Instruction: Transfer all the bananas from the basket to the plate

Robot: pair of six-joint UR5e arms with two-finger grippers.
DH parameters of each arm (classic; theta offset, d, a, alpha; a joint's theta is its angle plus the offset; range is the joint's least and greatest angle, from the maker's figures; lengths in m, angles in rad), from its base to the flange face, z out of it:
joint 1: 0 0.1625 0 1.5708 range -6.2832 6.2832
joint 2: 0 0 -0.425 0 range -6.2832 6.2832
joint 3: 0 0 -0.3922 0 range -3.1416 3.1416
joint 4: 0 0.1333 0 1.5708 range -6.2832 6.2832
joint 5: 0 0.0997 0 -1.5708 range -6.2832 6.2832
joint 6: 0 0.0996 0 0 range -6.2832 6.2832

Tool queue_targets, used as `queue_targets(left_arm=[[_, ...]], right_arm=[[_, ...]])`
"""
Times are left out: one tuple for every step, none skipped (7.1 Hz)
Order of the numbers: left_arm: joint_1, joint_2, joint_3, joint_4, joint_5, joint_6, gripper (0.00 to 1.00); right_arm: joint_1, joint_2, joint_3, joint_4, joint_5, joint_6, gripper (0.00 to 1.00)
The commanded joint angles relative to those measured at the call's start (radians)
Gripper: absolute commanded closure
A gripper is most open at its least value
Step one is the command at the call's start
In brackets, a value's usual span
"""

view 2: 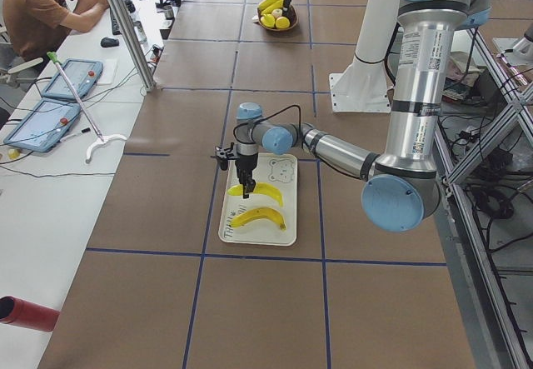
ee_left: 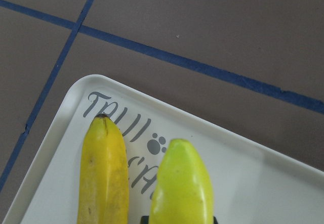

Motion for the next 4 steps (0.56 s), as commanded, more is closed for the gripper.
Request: queue_targets(left_arm=[[-0.001, 0.003, -0.022, 0.001, 0.000, 0.010, 0.01], [-0.003, 0.010, -0.081, 0.013, -0.009, 0.016, 0.01], [-0.003, 0.003, -0.123, 0.015, -0.023, 0.022, 0.01], [-0.003, -0.008, -0.175, 0.016, -0.088, 0.022, 0.01]], right_arm=[[0.019, -0.007, 0.004, -0.049, 0.000, -0.044, 0.00], [0.039, -0.009, 0.004, -0.093, 0.000, -0.085, 0.00], [0.062, -0.045, 0.016, -0.133, 0.000, -0.153, 0.00], [0.082, -0.138, 0.051, -0.129, 0.000, -0.225, 0.00]])
